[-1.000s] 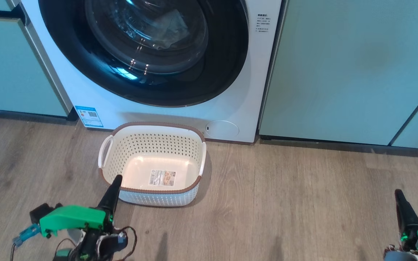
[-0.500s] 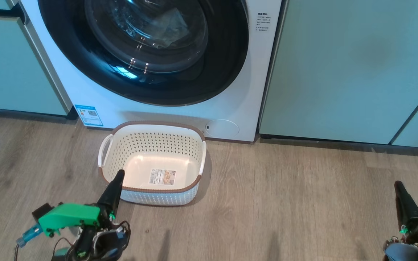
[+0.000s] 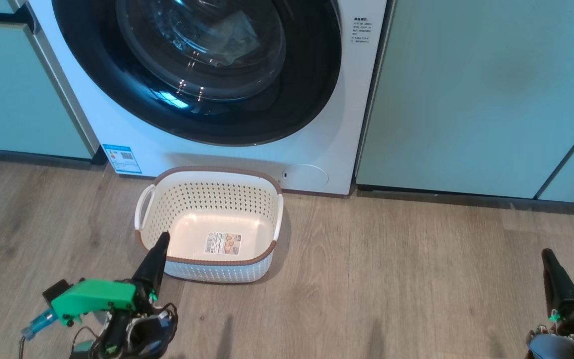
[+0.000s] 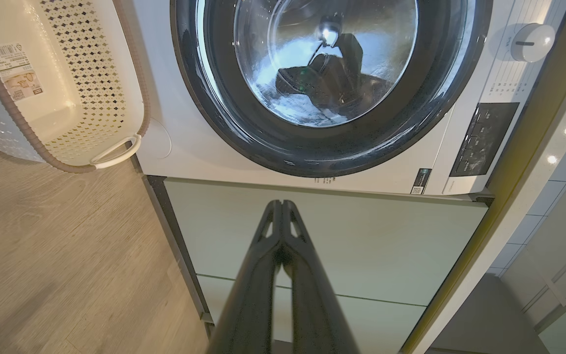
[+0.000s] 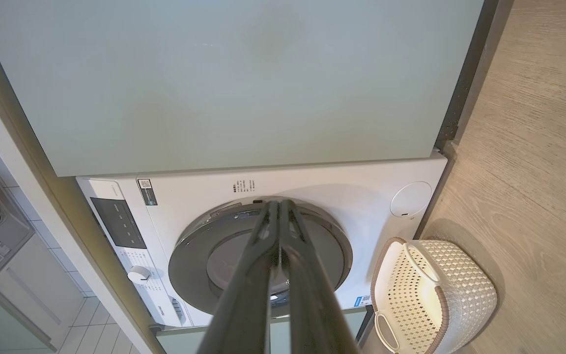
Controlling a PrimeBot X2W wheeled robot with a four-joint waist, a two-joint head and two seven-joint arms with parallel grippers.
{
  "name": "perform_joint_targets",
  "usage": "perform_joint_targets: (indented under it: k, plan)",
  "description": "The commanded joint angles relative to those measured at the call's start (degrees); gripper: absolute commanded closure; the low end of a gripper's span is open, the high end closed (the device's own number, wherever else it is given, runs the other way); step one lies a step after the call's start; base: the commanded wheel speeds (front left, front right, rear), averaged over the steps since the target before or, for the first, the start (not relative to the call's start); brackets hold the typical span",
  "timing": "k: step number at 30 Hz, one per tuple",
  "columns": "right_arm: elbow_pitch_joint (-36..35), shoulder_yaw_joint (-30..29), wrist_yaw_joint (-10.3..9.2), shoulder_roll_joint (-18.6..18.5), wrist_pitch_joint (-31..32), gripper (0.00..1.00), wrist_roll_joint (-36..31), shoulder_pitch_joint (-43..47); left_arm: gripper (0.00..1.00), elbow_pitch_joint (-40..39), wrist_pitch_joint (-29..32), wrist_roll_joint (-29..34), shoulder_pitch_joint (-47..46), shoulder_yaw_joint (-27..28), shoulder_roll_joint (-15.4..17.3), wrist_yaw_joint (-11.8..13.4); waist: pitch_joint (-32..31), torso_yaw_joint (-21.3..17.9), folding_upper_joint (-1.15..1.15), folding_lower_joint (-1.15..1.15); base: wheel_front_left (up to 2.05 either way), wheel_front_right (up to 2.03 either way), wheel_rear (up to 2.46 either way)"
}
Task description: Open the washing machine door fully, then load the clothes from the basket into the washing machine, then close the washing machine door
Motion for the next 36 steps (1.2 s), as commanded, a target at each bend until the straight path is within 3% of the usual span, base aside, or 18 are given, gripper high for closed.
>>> perform_joint_targets:
  k: [1,36]
  plan:
    - [-2.20,0.87,-0.05,-0.75,0.33,1.00,0.44,-3.21,1.00,-2.08,0.36,-0.30,-1.40,2.02,0.43,-0.09,0.00,0.00,0.00,0.00,0.00,0.00,0.00]
    - [-2.20,0.88,-0.05,-0.75,0.32,1.00,0.44,-3.20,1.00,-2.08,0.35,-0.31,-1.40,2.01,0.43,-0.09,0.00,0.00,0.00,0.00,0.00,0.00,0.00]
